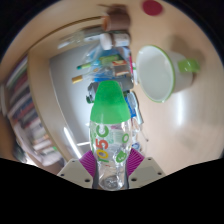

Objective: Pour water

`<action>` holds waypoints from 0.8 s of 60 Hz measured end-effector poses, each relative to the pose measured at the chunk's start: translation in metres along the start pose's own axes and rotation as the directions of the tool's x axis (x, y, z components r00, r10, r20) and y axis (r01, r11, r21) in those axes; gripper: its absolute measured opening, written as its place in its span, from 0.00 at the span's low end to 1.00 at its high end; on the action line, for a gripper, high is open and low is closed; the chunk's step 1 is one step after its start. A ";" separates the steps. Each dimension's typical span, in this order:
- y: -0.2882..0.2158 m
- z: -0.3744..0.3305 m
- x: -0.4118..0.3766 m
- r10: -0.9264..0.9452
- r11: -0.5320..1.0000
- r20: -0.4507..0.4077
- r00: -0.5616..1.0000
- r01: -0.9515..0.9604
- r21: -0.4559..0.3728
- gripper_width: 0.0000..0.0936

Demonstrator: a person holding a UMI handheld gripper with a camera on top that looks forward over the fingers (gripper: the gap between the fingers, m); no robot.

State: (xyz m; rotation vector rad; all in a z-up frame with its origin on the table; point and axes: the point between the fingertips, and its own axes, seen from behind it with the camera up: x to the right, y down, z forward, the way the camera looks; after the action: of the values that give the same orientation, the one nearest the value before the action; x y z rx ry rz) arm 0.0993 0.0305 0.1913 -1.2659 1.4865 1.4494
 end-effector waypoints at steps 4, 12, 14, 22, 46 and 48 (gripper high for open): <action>-0.009 0.000 -0.012 0.203 0.979 0.067 0.977 -0.201 -0.029 0.38; -0.027 0.003 -0.019 0.406 0.914 0.127 0.905 -0.406 -0.030 0.38; -0.031 0.003 -0.021 0.437 0.899 0.142 0.888 -0.438 -0.032 0.38; -0.037 -0.001 -0.026 0.520 0.853 0.175 0.836 -0.520 -0.050 0.38; -0.012 -0.013 -0.066 -0.032 0.996 0.118 0.992 0.042 -0.082 0.37; -0.011 -0.019 -0.088 -0.184 0.980 0.120 0.976 0.192 -0.060 0.38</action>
State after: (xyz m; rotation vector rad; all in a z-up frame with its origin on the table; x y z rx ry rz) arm 0.1374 0.0284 0.2738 -1.3065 1.2153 1.4343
